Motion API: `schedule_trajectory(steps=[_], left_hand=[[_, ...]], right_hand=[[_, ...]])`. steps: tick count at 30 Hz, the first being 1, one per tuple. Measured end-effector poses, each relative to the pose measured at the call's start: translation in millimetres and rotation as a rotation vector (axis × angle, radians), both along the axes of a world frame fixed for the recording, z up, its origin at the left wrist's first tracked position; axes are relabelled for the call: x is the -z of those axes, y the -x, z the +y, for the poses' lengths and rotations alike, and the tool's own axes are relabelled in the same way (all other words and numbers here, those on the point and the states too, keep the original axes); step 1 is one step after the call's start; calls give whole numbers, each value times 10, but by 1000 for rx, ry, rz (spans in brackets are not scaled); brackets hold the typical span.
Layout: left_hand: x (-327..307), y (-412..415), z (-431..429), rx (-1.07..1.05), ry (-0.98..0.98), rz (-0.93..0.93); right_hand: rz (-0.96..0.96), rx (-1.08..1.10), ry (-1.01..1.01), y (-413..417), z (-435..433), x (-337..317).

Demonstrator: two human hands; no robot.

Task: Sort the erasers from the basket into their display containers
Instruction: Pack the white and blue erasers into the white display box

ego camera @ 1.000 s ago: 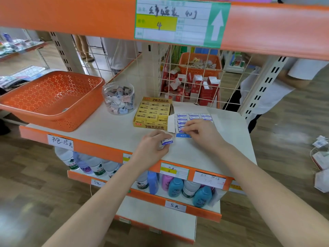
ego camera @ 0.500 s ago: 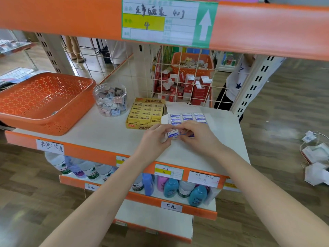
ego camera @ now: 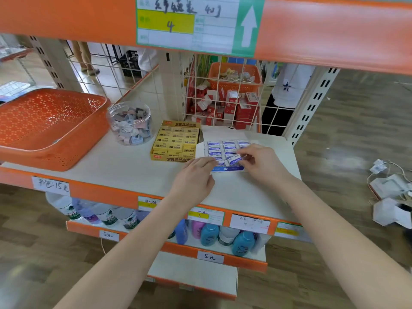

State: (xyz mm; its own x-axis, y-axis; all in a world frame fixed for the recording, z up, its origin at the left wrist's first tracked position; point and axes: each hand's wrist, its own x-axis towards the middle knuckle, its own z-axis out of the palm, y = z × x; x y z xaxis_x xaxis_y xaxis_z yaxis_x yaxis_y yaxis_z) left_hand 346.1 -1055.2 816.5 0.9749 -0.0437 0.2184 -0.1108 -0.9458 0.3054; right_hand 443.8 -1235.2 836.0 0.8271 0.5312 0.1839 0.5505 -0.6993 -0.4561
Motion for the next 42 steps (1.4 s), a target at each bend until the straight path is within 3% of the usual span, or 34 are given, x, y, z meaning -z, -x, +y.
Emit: schedule_trajectory(steps=[5,16,20,23,29,42], left_hand=[[-19,8,15,-3,27,30],[-81,-53,-36,-5,49,58],[-139,-115,-110,-2,67,59],[-154,-137,-262,55,108,46],[-113,-210,-820,300,253,82],[17,-286,-1346,501,136,233]], right_hand=[[22,35,-73,44,30,7],[-20,-87,82,110,-57,55],[6,-50,-20,154,-258,4],[23,33,-124,199,-510,-72],[173,159,-38,329,-1087,-143],[229,221,54,711,-1440,-46]])
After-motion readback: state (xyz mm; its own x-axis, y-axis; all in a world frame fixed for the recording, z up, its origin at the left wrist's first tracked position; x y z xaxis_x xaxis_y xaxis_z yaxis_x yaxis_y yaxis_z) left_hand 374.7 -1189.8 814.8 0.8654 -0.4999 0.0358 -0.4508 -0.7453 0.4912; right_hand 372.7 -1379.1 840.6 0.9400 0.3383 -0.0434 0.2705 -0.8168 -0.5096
